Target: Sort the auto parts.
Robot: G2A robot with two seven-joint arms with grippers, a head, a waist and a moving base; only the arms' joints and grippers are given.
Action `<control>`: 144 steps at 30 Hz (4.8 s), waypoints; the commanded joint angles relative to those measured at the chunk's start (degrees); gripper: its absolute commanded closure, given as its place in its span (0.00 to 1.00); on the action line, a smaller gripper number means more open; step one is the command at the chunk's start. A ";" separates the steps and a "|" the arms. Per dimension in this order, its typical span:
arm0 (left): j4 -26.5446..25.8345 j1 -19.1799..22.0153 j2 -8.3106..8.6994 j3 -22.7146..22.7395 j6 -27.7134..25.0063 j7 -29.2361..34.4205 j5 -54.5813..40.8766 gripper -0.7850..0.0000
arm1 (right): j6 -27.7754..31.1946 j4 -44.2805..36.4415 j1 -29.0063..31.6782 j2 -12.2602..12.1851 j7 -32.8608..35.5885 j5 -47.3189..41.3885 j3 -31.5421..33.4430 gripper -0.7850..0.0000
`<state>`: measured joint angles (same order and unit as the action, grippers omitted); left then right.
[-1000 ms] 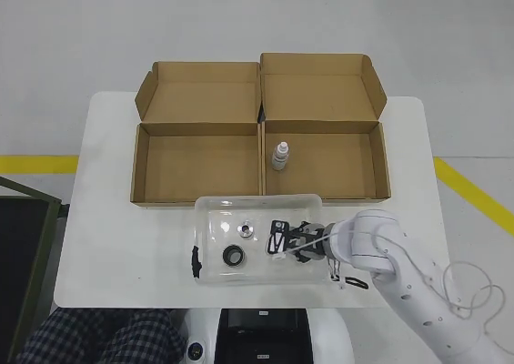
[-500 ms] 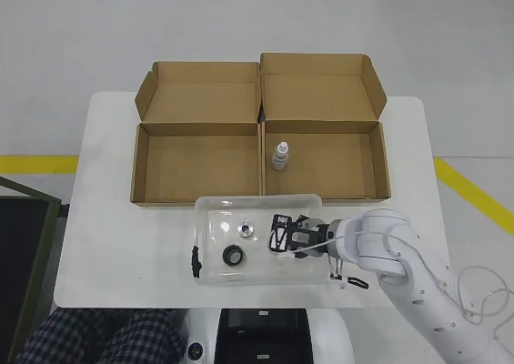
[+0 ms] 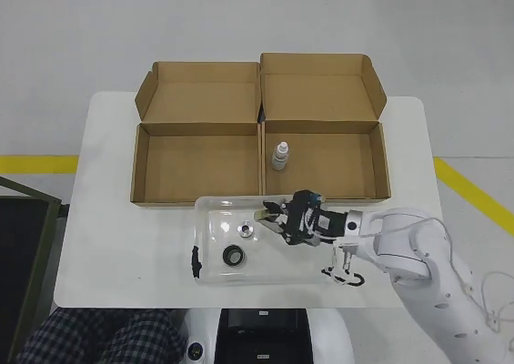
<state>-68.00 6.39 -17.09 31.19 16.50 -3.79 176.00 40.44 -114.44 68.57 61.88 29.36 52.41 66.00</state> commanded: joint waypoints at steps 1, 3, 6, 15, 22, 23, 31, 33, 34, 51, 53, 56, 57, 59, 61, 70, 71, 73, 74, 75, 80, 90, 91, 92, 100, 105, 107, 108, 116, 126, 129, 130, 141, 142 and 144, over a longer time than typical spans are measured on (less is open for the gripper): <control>0.00 0.00 0.00 0.00 0.00 0.00 0.00 0.00 | -0.17 -0.22 0.43 0.10 -4.44 -1.46 0.57 1.00; 0.00 0.00 0.00 0.00 0.00 0.00 0.00 0.00 | -0.70 -0.16 0.64 0.26 -7.83 -2.02 0.67 1.00; 0.00 0.00 0.00 0.00 0.00 0.00 0.00 0.00 | -1.36 0.06 0.54 0.62 -12.71 -2.85 0.06 1.00; 0.00 0.00 0.00 0.00 0.00 0.00 0.00 0.00 | -4.31 0.88 -0.31 1.67 -25.32 -3.90 -0.32 1.00; 0.00 0.00 0.00 0.00 0.00 0.00 0.00 0.00 | -4.60 0.44 0.69 1.87 -31.91 -4.37 2.24 1.00; 0.00 0.00 0.00 0.00 0.00 0.00 0.00 0.00 | -4.39 0.46 0.80 1.88 -32.46 -4.57 2.56 1.00; 0.00 0.00 0.00 0.00 0.00 0.00 0.00 0.00 | -3.28 0.61 1.02 1.85 -33.90 -5.77 5.40 1.00; 0.00 0.00 0.00 0.00 0.00 0.00 0.00 0.00 | -3.18 0.58 1.01 1.86 -33.82 -5.91 5.82 1.00; 0.00 0.00 0.00 0.00 0.00 0.00 0.00 0.00 | -3.19 0.59 1.02 1.87 -33.78 -5.99 5.96 1.00; 0.00 0.00 0.00 0.00 0.00 0.00 0.00 0.00 | -2.25 0.81 0.63 2.16 -32.84 -4.61 6.59 1.00; 0.00 0.00 0.00 0.00 0.00 0.00 0.00 0.00 | -2.13 1.03 0.41 2.19 -32.02 -4.50 6.38 1.00; 0.00 0.00 0.00 0.00 0.00 0.00 0.00 0.00 | -2.20 1.24 0.07 2.24 -30.88 -3.98 6.06 1.00; 0.00 0.00 0.00 0.00 0.00 0.00 0.00 0.00 | -2.27 1.33 -0.02 2.26 -30.40 -3.72 5.90 1.00; 0.00 0.00 0.00 0.00 0.00 0.00 0.00 0.00 | -2.26 1.55 -0.15 2.28 -29.58 -3.37 5.64 1.00; 0.00 0.00 0.00 0.00 0.00 0.00 0.00 0.00 | -2.18 2.00 -0.32 2.30 -28.25 -3.07 5.20 1.00; 0.00 0.00 0.00 0.00 0.00 0.00 0.00 0.00 | -1.64 5.47 -2.13 2.07 -17.76 -3.18 3.95 1.00; 0.00 0.00 0.00 0.00 0.00 0.00 0.00 0.00 | -1.92 6.59 -2.52 1.99 -15.71 -4.10 4.14 1.00; 0.00 0.00 0.00 0.00 0.00 0.00 0.00 0.00 | -2.24 7.62 -3.02 1.87 -13.36 -5.10 4.58 1.00; 0.00 0.00 0.00 0.00 0.00 0.00 0.00 0.00 | -2.79 8.25 -3.17 1.76 -11.72 -5.33 5.00 1.00; 0.00 0.00 0.00 0.00 0.00 0.00 0.00 0.00 | -3.01 8.45 -3.24 1.69 -10.60 -5.19 5.12 1.00; 0.00 0.00 0.00 0.00 0.00 0.00 0.00 0.00 | -5.86 11.01 -3.79 1.35 -4.93 -4.51 6.19 1.00; 0.00 0.00 0.00 0.00 0.00 0.00 0.00 0.00 | -11.47 14.53 -7.60 1.02 7.36 -1.78 5.56 1.00; 0.00 0.00 0.00 0.00 0.00 0.00 0.00 0.00 | -12.61 15.64 -8.61 1.13 8.15 -1.11 4.95 1.00; 0.00 0.00 0.00 0.00 0.00 0.00 0.00 0.00 | -12.93 16.31 -9.13 1.20 8.40 -1.01 4.52 1.00; 0.00 0.00 0.00 0.00 0.00 0.00 0.00 0.00 | -17.33 25.96 -16.34 2.82 8.33 2.66 -2.50 1.00; 0.00 0.00 0.00 0.00 0.00 0.00 0.00 0.00 | -18.04 30.01 -19.51 3.89 9.35 4.19 -6.89 1.00; 0.00 0.00 0.00 0.00 0.00 0.00 0.00 0.00 | -17.90 31.39 -20.59 4.27 9.86 4.88 -8.39 1.00; 0.00 0.00 0.00 0.00 0.00 0.00 0.00 0.00 | -17.86 31.95 -20.93 4.47 9.69 4.70 -9.01 1.00; 0.00 0.00 0.00 0.00 0.00 0.00 0.00 0.00 | -18.88 34.90 -23.67 5.55 10.76 7.65 -12.39 1.00; 0.00 0.00 0.00 0.00 0.00 0.00 0.00 0.00 | -18.93 37.84 -25.31 6.58 11.13 8.05 -14.45 0.81; 0.00 0.00 0.00 0.00 0.00 0.00 0.00 0.00 | -18.94 38.33 -25.62 6.79 11.01 8.09 -14.65 0.61; 0.00 0.00 0.00 0.00 0.00 0.00 0.00 0.00 | -18.92 38.41 -25.68 6.85 10.96 8.09 -14.66 0.57; 0.00 0.00 0.00 0.00 0.00 0.00 0.00 0.00 | -18.53 30.91 -22.83 5.64 12.74 9.13 -10.03 0.50; 0.00 0.00 0.00 0.00 0.00 0.00 0.00 0.00 | -18.43 29.52 -22.24 5.39 13.23 9.34 -9.21 0.50; 0.00 0.00 0.00 0.00 0.00 0.00 0.00 0.00 | -18.13 26.56 -20.77 4.88 13.93 9.33 -7.40 0.50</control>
<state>-68.00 6.39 -17.09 31.19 16.50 -3.79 176.00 22.21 -86.76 47.28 66.94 43.06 61.79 57.91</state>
